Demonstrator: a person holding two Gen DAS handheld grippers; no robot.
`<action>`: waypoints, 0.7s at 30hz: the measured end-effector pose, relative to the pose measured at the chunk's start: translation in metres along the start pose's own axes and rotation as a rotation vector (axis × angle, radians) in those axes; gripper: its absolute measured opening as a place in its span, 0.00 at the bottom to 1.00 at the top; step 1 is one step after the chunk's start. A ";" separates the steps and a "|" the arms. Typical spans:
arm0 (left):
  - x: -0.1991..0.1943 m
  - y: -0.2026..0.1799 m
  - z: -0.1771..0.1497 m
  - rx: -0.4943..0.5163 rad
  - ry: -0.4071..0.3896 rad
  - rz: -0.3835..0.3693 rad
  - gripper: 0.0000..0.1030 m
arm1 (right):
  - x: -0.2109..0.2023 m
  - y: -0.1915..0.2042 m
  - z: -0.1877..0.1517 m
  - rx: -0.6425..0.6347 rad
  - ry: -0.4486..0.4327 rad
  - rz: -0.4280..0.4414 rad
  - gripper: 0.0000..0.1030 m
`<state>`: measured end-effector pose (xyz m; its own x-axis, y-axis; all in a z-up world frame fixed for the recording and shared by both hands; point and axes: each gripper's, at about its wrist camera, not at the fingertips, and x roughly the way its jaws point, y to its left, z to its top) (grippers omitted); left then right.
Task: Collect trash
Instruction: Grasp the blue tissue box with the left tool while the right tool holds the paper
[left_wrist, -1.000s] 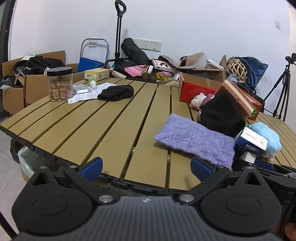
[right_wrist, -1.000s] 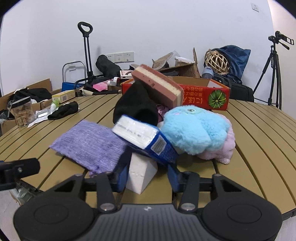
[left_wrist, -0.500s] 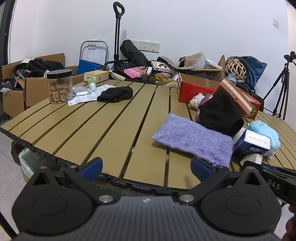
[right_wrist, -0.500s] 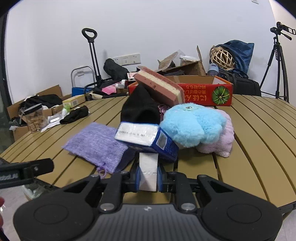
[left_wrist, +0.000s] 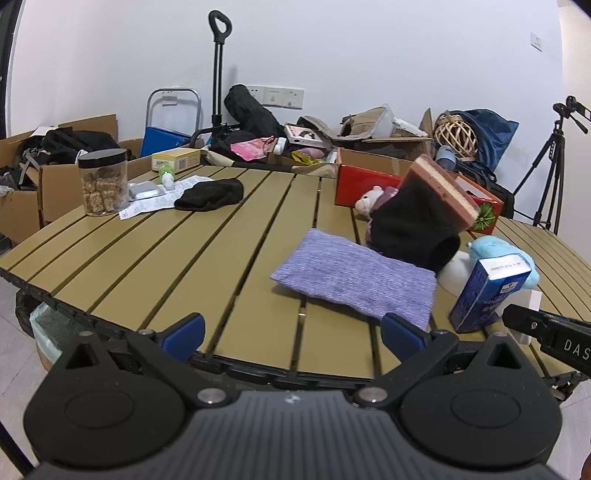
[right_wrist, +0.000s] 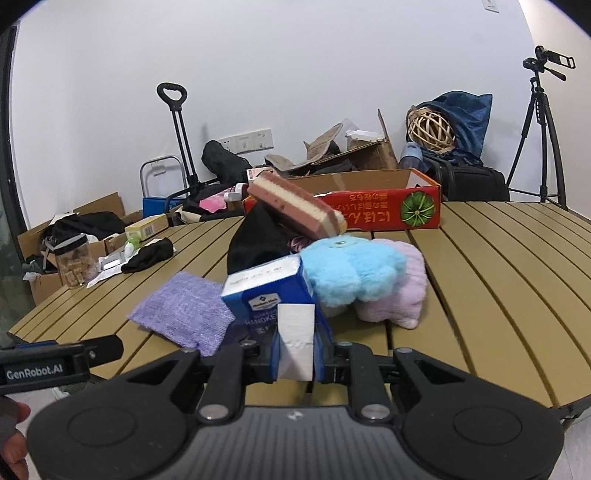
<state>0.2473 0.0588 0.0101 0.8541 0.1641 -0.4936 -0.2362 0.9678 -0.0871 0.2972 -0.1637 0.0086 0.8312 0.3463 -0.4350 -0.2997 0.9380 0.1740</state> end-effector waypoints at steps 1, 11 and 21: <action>0.000 -0.002 0.000 0.004 0.000 -0.002 1.00 | -0.001 -0.001 0.000 0.000 0.001 -0.003 0.17; 0.008 -0.028 0.006 0.051 -0.002 -0.040 1.00 | -0.003 -0.018 -0.003 0.041 0.022 -0.017 0.17; 0.017 -0.071 0.001 0.110 0.024 -0.115 1.00 | 0.000 -0.029 -0.004 0.076 0.033 -0.046 0.17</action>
<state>0.2792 -0.0071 0.0093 0.8610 0.0474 -0.5064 -0.0840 0.9952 -0.0496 0.3038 -0.1907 0.0006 0.8270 0.3039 -0.4730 -0.2237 0.9497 0.2190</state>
